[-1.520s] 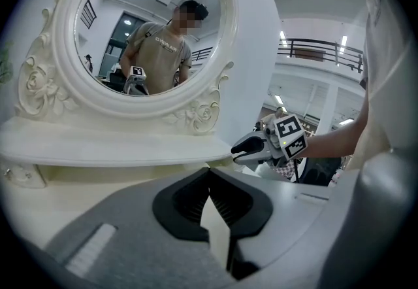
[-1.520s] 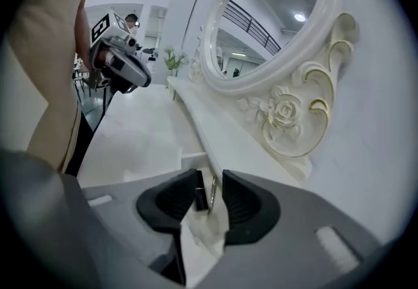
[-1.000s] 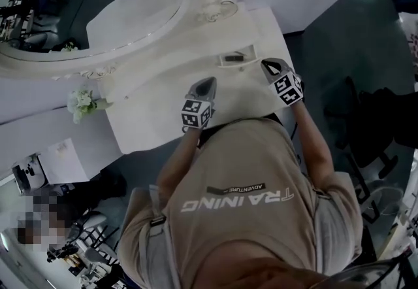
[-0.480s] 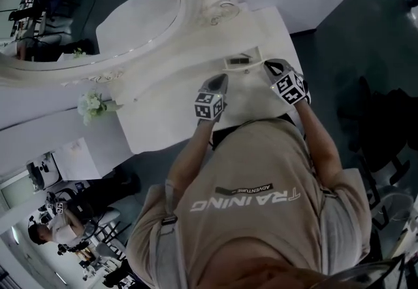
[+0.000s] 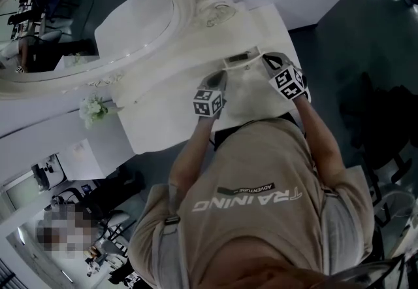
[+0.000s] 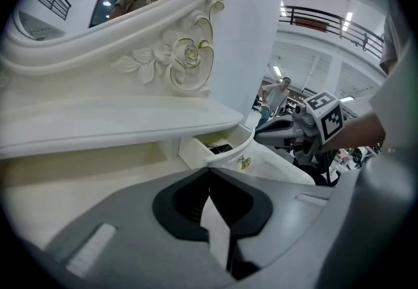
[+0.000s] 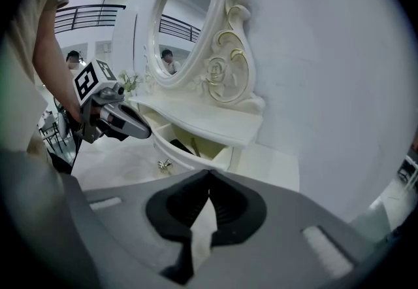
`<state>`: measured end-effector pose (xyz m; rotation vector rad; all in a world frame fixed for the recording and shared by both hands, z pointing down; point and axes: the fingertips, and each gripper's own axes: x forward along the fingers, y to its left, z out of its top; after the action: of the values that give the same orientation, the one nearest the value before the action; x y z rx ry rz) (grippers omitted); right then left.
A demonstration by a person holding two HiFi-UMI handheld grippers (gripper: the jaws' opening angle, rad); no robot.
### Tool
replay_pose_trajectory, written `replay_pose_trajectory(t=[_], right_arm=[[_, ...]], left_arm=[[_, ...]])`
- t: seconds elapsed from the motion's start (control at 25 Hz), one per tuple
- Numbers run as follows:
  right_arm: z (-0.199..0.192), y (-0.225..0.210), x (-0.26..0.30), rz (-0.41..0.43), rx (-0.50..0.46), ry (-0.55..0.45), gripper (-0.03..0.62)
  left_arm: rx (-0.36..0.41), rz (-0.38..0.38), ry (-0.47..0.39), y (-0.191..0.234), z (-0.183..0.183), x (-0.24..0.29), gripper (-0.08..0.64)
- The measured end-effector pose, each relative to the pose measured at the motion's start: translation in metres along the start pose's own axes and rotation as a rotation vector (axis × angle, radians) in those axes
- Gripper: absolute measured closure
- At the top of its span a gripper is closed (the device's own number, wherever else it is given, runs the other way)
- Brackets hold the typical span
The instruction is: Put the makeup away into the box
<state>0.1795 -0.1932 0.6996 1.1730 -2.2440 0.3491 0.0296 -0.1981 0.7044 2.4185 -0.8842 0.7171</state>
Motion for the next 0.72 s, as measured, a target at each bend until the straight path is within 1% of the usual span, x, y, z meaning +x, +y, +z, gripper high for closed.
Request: replay_pose_trajectory(t=[0.28, 0.48, 0.72], right_arm=[[0.007, -0.010, 0.016, -0.015, 0.013, -0.016, 0.589], [0.017, -0.016, 0.030, -0.015, 0.026, -0.051, 0.589], [0.021, -0.020, 0.040, -0.027, 0.041, -0.051, 0.588]], left_arm=[[-0.031, 0.038, -0.014, 0.016, 0.012, 0.010, 0.554], [-0.041, 0.068, -0.028, 0.029, 0.023, 0.016, 0.554], [-0.084, 0.087, -0.043, 0.038, 0.026, 0.023, 0.554]])
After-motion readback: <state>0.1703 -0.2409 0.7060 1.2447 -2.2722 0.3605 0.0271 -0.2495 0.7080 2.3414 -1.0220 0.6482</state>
